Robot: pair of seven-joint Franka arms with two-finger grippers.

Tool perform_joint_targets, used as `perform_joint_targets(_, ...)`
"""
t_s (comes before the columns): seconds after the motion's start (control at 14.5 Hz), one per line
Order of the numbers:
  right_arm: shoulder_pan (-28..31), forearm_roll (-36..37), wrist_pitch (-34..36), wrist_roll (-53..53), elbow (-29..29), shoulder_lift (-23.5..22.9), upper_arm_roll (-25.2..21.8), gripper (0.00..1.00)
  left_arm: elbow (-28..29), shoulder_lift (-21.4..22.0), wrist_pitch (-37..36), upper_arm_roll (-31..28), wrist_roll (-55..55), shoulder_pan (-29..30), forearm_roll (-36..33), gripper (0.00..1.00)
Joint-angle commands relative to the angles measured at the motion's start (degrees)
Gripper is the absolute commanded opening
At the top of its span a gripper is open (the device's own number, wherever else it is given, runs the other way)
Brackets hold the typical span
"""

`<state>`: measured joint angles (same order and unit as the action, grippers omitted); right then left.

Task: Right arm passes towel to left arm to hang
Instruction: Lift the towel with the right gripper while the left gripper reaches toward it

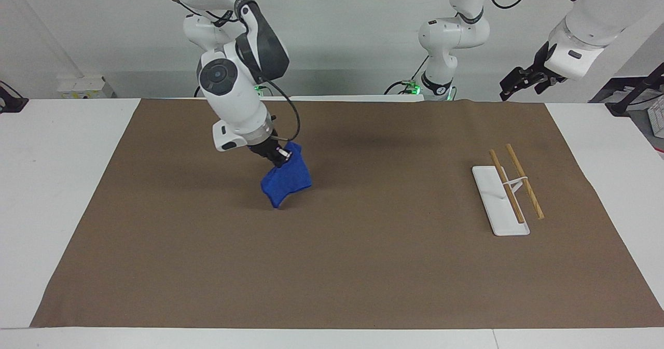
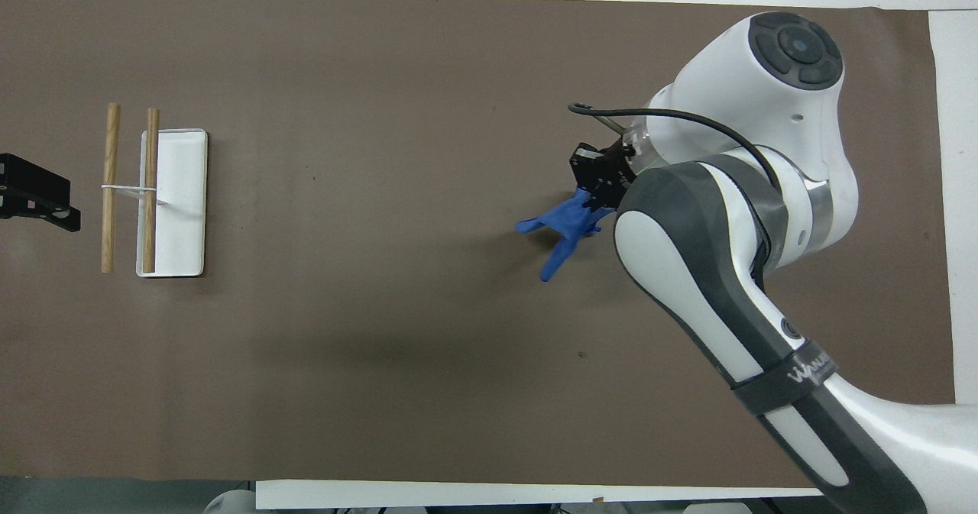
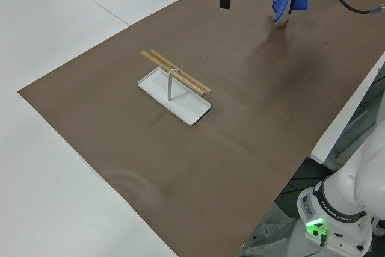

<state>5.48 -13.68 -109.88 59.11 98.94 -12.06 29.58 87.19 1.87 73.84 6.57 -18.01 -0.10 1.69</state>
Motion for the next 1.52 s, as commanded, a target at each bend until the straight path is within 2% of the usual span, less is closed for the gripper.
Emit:
perform_joint_targets(0.0, 0.8, -10.8, -5.6, 10.1, -2.3, -2.1, 3.5, 0.00, 14.3, 6.5, 13.5, 0.1, -17.4, 0.6, 7.7, 1.00)
perform_joint_targets(0.14, -0.3, -17.1, -12.8, 16.1, -2.4, -3.1, 6.3, 0.00, 23.0, 9.6, 22.4, 0.5, -35.3, -0.3, 10.7, 1.00)
perform_joint_targets(0.41, -2.0, -17.3, -28.2, 29.5, -2.4, -5.9, 13.4, 0.00, 27.6, 8.8, 33.0, 0.6, -57.8, -3.3, 19.6, 1.00)
perform_joint_targets(0.55, -2.6, -17.3, -33.4, 33.2, -2.4, -6.8, 15.5, 0.00, 27.8, 6.8, 38.7, 0.6, -66.3, -5.3, 20.7, 1.00)
perform_joint_targets(0.83, -3.4, -17.3, -34.4, 34.4, -1.9, -7.1, 17.0, 0.00, 29.8, 5.6, 43.6, 0.6, -69.7, -8.9, 20.8, 1.00)
perform_joint_targets(1.04, -3.4, -17.3, -34.4, 34.3, -1.7, -7.1, 17.2, 0.00, 29.7, 4.2, 45.9, 0.7, -69.8, -9.4, 20.9, 1.00)
perform_joint_targets(1.24, -3.4, -17.2, -34.4, 34.2, -1.6, -7.1, 17.2, 0.00, 29.7, 1.2, 50.0, 0.7, -73.4, -12.3, 21.0, 1.00)
perform_joint_targets(1.45, -3.3, -17.2, -34.3, 34.1, -1.6, -7.1, 17.2, 0.00, 29.9, -0.1, 50.3, 0.6, -73.4, -13.1, 21.0, 0.97)
